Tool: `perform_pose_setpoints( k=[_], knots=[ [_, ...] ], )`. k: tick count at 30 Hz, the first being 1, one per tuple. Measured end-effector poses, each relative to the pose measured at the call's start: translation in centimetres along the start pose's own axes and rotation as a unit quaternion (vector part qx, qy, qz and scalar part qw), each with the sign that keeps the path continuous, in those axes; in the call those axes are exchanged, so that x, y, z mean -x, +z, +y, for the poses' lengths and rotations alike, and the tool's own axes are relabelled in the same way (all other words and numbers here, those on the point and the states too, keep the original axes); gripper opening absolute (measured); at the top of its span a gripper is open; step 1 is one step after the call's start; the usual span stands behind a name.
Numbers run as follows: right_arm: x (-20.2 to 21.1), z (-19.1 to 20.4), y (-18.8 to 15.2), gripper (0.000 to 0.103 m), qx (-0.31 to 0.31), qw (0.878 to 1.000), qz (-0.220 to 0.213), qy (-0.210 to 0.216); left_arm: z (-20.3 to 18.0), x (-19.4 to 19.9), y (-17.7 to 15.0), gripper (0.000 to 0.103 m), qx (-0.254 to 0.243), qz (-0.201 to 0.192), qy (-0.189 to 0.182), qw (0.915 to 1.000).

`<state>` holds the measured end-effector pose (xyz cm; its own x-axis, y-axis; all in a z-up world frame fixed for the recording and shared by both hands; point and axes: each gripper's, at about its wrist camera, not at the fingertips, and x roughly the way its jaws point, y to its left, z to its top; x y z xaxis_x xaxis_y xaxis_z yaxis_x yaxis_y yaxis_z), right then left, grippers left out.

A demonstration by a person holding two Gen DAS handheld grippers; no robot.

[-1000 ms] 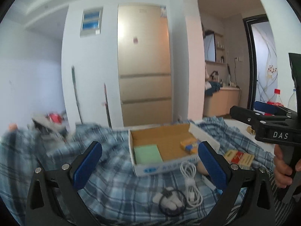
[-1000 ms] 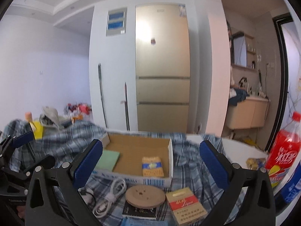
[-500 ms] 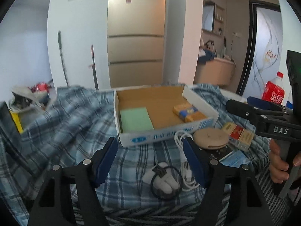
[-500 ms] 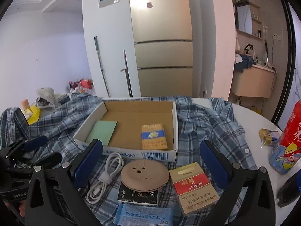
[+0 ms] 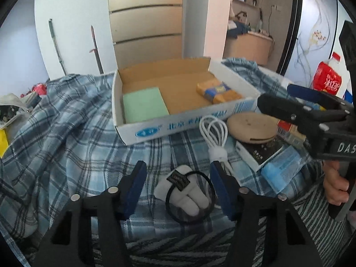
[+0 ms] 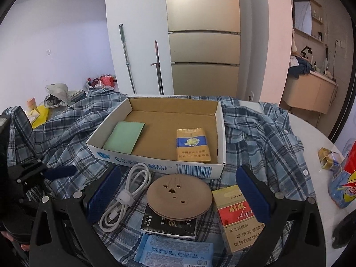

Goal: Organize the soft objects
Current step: 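Lower the left tool onto the white earbuds with black cord and close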

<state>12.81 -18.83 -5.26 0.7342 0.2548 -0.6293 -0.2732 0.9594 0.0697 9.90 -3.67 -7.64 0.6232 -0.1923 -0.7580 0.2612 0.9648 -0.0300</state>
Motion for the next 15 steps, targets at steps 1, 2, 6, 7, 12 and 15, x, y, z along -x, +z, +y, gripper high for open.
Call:
perform_pose_setpoints(
  k=[1, 2, 6, 7, 12, 15],
  knots=[
    [-0.2, -0.1, 0.0, 0.103, -0.003, 1.000, 0.005, 0.001, 0.0, 0.0, 0.0, 0.062, 0.000, 0.002, -0.004, 1.0000],
    [-0.4, -0.2, -0.1, 0.103, -0.006, 1.000, 0.010, 0.002, 0.0, -0.1, -0.1, 0.062, -0.001, 0.004, -0.010, 0.9999],
    [-0.9, -0.4, -0.1, 0.102, -0.012, 1.000, 0.023, 0.001, 0.0, -0.4, -0.1, 0.060, 0.001, 0.013, -0.009, 0.9999],
    [-1.0, -0.4, -0.2, 0.102, -0.012, 1.000, 0.025, 0.002, 0.1, -0.6, -0.1, 0.060, 0.001, 0.019, -0.007, 0.9998],
    [-1.3, -0.3, -0.2, 0.101, -0.012, 0.999, 0.034, 0.004, -0.5, -1.5, -0.2, 0.054, -0.013, 0.047, -0.002, 0.9988],
    [-1.7, -0.5, -0.3, 0.100, -0.014, 0.999, 0.043, 0.014, -0.9, -1.5, -0.3, 0.049, -0.024, 0.043, 0.007, 0.9988]
  ],
)
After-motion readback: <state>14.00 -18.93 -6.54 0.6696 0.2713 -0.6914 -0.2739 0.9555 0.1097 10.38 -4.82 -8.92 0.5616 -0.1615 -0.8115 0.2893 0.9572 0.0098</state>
